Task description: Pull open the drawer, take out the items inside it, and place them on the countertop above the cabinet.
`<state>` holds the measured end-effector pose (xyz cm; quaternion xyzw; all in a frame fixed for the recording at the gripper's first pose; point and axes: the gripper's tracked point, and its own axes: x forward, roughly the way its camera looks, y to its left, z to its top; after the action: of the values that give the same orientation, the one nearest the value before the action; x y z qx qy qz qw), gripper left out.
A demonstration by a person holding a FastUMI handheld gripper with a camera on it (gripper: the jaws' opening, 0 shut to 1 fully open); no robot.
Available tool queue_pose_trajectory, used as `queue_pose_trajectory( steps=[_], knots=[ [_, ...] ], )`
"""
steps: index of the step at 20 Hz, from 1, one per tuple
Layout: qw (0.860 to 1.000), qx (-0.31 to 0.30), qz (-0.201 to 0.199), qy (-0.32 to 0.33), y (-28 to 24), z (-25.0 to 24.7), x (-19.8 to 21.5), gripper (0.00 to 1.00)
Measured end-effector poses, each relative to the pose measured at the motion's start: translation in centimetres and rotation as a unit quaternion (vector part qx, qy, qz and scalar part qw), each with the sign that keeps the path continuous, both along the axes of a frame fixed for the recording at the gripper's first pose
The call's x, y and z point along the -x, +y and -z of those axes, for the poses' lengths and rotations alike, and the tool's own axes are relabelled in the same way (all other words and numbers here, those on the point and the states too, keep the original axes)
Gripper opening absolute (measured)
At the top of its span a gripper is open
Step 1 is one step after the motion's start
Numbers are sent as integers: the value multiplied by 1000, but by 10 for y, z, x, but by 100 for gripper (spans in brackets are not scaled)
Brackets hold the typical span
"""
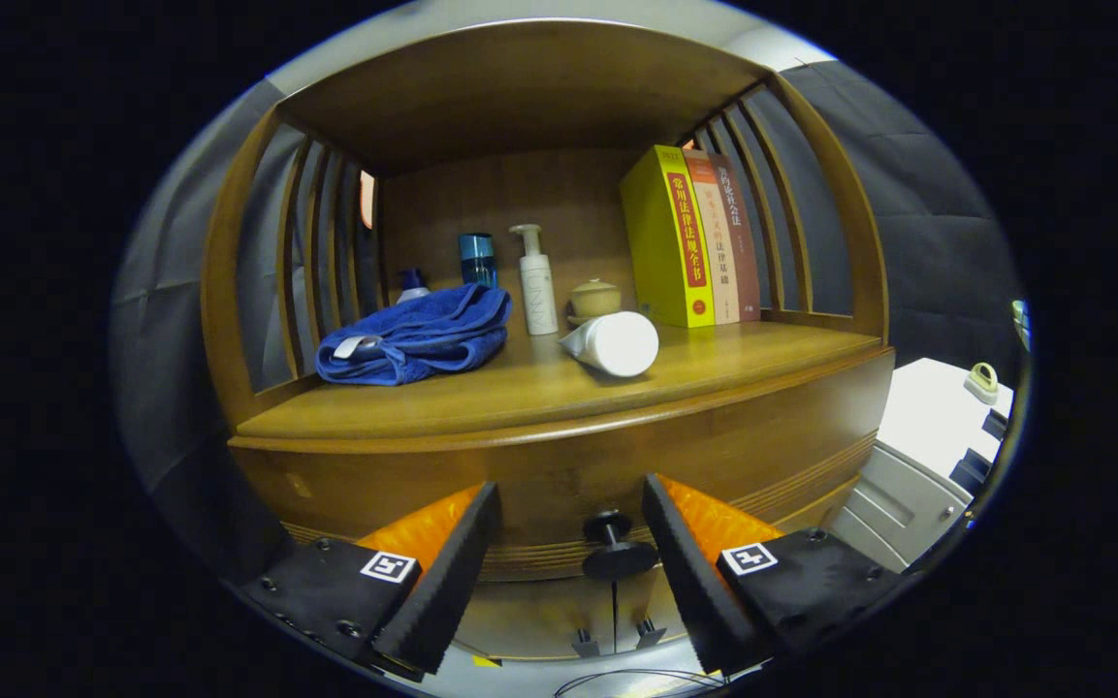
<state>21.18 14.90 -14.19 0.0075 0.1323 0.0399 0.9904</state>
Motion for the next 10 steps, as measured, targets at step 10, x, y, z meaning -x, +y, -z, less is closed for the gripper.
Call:
queue_pose_trajectory(
  steps=[10],
  knots=[
    [993, 9, 8, -115, -29, -210, 56, 99]
  ],
)
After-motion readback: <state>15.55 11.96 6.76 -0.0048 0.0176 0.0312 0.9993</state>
